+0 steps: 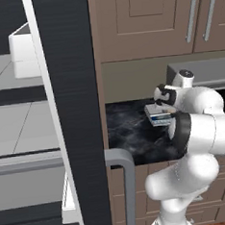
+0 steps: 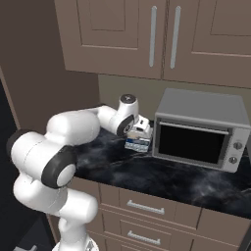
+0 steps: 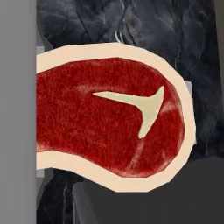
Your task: Take the steak from the fridge and place it on the digital scale on the counter by the fridge. Wait a few seconds for a reading, then move it to the plate on the dining counter.
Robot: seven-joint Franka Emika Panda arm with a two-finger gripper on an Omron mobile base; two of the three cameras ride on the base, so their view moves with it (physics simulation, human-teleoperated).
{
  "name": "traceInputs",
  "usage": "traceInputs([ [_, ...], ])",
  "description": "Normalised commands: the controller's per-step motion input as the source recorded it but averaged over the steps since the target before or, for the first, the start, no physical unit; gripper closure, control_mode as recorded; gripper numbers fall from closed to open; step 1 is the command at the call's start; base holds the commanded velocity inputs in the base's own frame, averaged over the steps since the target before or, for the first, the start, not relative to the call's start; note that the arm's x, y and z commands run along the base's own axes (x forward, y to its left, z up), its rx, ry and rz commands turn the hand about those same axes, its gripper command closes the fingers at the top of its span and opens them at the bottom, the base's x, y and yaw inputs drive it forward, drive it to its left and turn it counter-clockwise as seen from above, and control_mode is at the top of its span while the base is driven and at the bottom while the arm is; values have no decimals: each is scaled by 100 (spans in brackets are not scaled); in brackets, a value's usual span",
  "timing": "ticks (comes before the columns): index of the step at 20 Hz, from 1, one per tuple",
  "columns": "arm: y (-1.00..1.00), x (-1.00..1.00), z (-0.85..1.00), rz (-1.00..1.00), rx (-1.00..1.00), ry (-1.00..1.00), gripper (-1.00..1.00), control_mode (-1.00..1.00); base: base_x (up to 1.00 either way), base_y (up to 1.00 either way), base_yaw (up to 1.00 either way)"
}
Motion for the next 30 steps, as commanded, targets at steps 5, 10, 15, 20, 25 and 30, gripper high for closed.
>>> traceInputs([
  [5,0,-75,57,5,0,0,100,-100,0,0,0],
  [10,0,-76,37,5,0,1,100,-100,0,0,0],
  [15,11,-87,7,6,0,1,100,-100,0,0,0],
  [20,11,-99,23,7,0,0,100,-100,0,0,0],
  [25,12,-81,60,7,0,0,100,-100,0,0,0],
  [30,16,-48,72,5,0,0,100,-100,0,0,0],
])
